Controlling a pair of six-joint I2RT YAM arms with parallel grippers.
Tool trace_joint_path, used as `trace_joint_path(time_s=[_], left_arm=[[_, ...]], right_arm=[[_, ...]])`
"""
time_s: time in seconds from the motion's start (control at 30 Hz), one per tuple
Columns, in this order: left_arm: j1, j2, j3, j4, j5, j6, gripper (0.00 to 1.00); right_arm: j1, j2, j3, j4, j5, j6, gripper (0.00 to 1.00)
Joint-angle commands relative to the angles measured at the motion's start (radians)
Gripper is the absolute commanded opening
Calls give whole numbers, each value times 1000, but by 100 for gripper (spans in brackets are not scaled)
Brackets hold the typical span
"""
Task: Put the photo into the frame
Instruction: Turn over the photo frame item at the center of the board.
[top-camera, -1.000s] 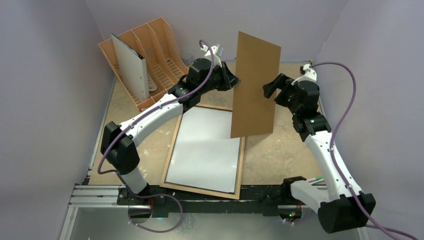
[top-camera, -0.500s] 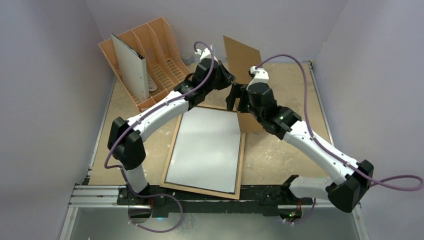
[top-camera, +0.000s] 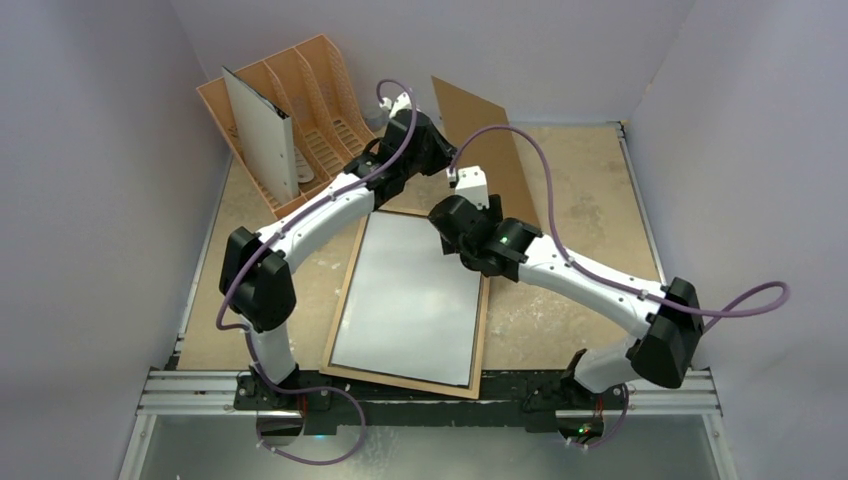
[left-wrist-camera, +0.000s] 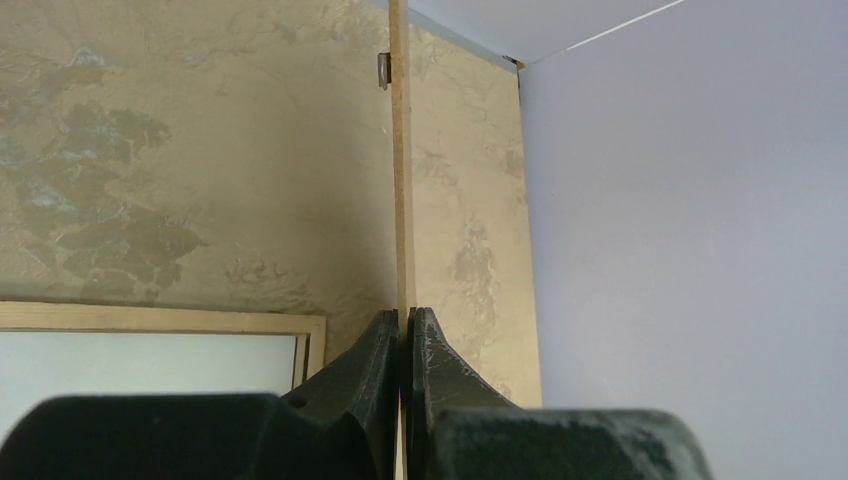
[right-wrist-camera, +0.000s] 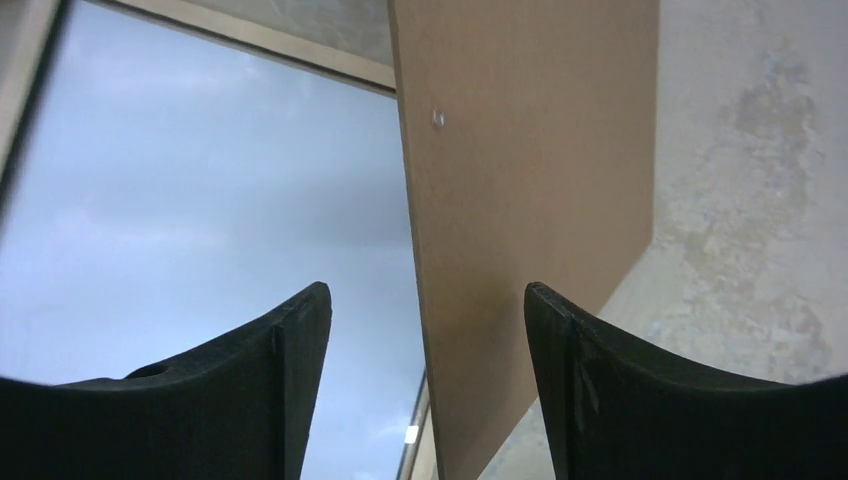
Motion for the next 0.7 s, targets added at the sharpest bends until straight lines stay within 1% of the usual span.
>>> trace_joint_path(time_s=[0.0, 0.07, 0.2, 0.3, 0.37, 0.53, 0.57, 0.67], left_arm=[[12, -9, 58, 71, 36, -32, 0], [15, -10, 54, 70, 38, -33, 0], [19, -6, 50, 68, 43, -36, 0], [22, 0, 54, 72, 57, -33, 0], [23, 5, 65, 66, 60, -23, 0], [27, 15, 86, 57, 72, -2, 0], [29, 17, 90, 58, 77, 1, 2], [35, 21, 102, 58, 99, 16, 14]], right_arm=[[20, 47, 59, -167, 199, 99, 71], [25, 77, 79, -240, 255, 145, 67], [37, 129, 123, -347, 351, 201, 58], [43, 154, 152, -403, 402, 217, 44], [44, 161, 171, -429, 420, 219, 32], [44, 149, 181, -423, 428, 203, 5], [44, 146, 181, -421, 428, 202, 0], [44, 135, 180, -410, 427, 198, 0]])
